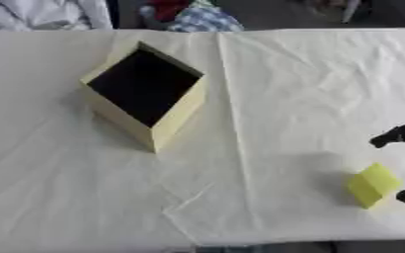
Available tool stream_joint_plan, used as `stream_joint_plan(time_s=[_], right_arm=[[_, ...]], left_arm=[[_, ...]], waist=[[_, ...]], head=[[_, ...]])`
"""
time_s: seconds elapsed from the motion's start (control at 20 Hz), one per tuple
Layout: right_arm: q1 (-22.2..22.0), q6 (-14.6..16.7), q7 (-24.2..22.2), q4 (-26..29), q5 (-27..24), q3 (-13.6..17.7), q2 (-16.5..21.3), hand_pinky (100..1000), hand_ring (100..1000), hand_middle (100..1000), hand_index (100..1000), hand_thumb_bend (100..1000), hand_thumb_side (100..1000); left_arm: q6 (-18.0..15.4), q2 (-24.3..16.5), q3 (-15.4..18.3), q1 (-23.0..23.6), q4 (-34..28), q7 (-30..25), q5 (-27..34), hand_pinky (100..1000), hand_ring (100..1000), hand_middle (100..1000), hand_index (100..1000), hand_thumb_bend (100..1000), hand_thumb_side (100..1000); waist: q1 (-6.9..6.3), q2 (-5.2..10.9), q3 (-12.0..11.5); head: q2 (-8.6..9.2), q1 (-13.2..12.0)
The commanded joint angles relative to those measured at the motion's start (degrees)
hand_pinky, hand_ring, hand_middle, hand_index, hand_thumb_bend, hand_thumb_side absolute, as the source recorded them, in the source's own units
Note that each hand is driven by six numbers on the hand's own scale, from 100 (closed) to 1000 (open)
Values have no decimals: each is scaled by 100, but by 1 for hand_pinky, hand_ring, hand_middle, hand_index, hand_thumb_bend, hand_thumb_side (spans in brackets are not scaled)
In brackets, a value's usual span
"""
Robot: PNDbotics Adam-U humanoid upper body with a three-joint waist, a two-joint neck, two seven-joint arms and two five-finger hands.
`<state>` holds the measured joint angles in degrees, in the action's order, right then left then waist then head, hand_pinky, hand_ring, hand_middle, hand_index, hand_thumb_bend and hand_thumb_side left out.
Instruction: Pick up objects on the table and place them in the box.
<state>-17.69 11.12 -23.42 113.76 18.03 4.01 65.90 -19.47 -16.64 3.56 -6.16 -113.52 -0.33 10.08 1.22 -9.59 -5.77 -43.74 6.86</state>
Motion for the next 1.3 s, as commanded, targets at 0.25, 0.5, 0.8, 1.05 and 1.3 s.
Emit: stream_joint_plan(time_s=[0.25, 0.5, 0.8, 1.05, 1.3], right_arm=[[107, -84, -159, 83, 112, -162, 246, 881, 915, 826, 947, 384, 269], [168, -228, -304, 83, 68, -312, 258, 874, 911, 822, 944, 371, 294], [233, -486, -397, 83, 189, -396, 240, 880, 914, 828, 940, 408, 277], [263, -691, -364, 83, 399, -430, 211, 877, 909, 824, 931, 426, 266], [246, -817, -434, 83, 514, -496, 196, 856, 896, 814, 919, 417, 254]], left_arm=[[14, -122, -15, -81, -108, -44, 9, 719, 789, 851, 693, 100, 737], [28, -108, -24, -104, -108, -58, 28, 719, 789, 852, 692, 100, 737], [35, -89, -35, -130, -108, -80, 40, 719, 790, 853, 692, 100, 739], [43, -77, -45, -145, -108, -99, 44, 719, 790, 854, 690, 100, 740], [47, -70, -49, -154, -108, -122, 41, 719, 790, 854, 689, 100, 740]], waist=[[1, 27, -31], [-5, 20, -74], [-9, -13, -112], [-16, -41, -129], [-27, -64, -134]], head=[[-35, 52], [-11, 70], [0, 99], [20, 129], [29, 158]])
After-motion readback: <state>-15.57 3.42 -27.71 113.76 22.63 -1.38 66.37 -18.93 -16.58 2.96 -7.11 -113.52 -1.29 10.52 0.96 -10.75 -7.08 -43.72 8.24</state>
